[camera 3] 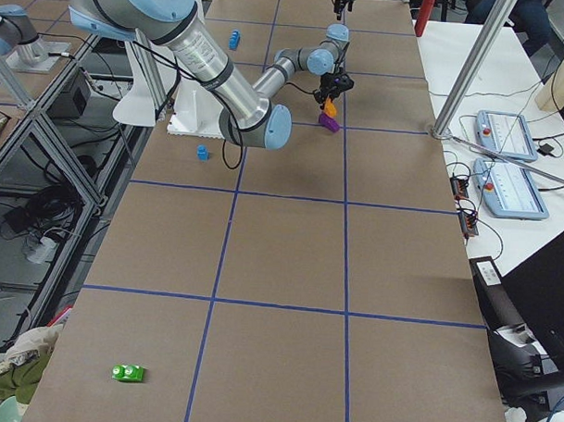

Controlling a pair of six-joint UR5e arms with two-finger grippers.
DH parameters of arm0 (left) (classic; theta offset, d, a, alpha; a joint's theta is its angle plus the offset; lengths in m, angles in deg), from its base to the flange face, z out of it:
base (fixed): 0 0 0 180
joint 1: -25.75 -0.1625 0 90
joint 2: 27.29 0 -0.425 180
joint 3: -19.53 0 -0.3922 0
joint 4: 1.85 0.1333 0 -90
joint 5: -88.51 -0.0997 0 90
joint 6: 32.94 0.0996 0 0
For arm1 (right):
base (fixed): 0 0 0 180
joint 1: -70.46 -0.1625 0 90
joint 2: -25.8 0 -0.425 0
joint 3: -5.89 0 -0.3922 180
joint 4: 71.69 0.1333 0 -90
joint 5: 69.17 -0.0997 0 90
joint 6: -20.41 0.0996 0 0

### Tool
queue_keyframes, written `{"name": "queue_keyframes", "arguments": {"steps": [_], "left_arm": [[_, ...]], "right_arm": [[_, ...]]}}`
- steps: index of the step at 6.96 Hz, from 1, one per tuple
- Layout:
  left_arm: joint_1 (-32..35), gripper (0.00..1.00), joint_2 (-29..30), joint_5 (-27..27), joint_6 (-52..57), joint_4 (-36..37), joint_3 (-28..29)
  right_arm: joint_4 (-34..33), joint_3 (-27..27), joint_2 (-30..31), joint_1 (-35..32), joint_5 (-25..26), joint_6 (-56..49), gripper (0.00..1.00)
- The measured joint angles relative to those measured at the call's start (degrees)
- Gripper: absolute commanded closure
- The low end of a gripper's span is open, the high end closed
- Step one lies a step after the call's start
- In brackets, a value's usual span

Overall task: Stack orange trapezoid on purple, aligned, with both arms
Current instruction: 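Align and lower the orange trapezoid onto the purple one with the right gripper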

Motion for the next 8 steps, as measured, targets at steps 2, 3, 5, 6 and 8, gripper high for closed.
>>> {"name": "queue_keyframes", "arguments": {"steps": [2, 3, 5, 6, 8], "left_arm": [[-0.03, 0.00, 0.00, 0.00, -0.09, 0.00, -0.02], [-0.03, 0.00, 0.00, 0.00, -0.10, 0.00, -0.05], [-0.03, 0.00, 0.02, 0.00, -0.10, 0.00, -0.06], [-0.03, 0.00, 0.06, 0.00, -0.10, 0.00, -0.06], [-0.04, 0.00, 0.08, 0.00, -0.10, 0.00, -0.01]], "right_arm": [[0.05, 0.20, 0.20, 0.05, 0.06, -0.31, 1.00], [0.12, 0.36, 0.19, 0.09, 0.06, -0.44, 1.00], [0.12, 0.69, 0.19, 0.35, 0.15, -0.63, 1.00], [0.03, 0.83, 0.33, 0.58, 0.20, -0.67, 1.00], [0.13, 0.70, 0.06, 0.56, 0.22, -0.68, 1.00]]}}
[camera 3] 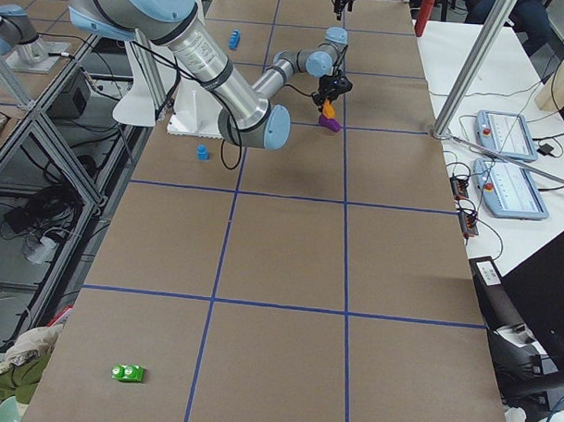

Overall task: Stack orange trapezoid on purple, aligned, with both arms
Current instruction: 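Align and lower the orange trapezoid onto the purple one with the right gripper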

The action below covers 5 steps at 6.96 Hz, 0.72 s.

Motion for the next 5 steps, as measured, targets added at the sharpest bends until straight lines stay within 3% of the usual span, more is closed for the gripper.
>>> {"name": "queue_keyframes", "arguments": {"steps": [5], "left_arm": [[-0.07, 0.00, 0.13, 0.00, -0.06, 0.08, -0.01]], "right_arm": [[0.09, -0.04, 0.32, 0.07, -0.01, -0.87, 1.00]]}}
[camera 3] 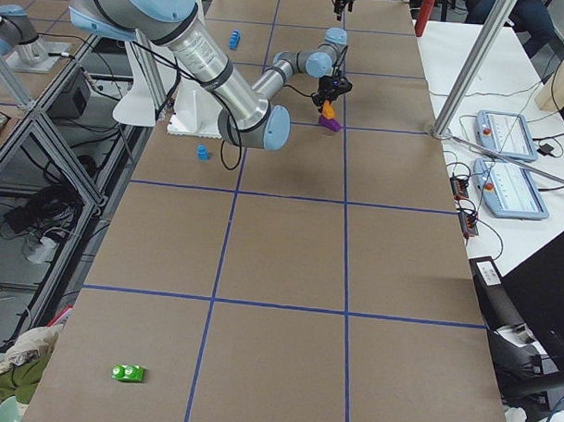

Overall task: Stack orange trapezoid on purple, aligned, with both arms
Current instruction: 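Align and lower the orange trapezoid onto the purple one with the right gripper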

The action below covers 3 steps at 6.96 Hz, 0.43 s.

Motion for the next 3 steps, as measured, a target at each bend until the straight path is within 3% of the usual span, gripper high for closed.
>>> {"name": "queue_keyframes", "arguments": {"steps": [3], "left_arm": [[-0.01, 0.00, 0.04, 0.00, -0.03, 0.00, -0.03]], "right_arm": [[0.06, 0.04, 0.17, -0.07, 0.37, -0.82, 1.00]]}}
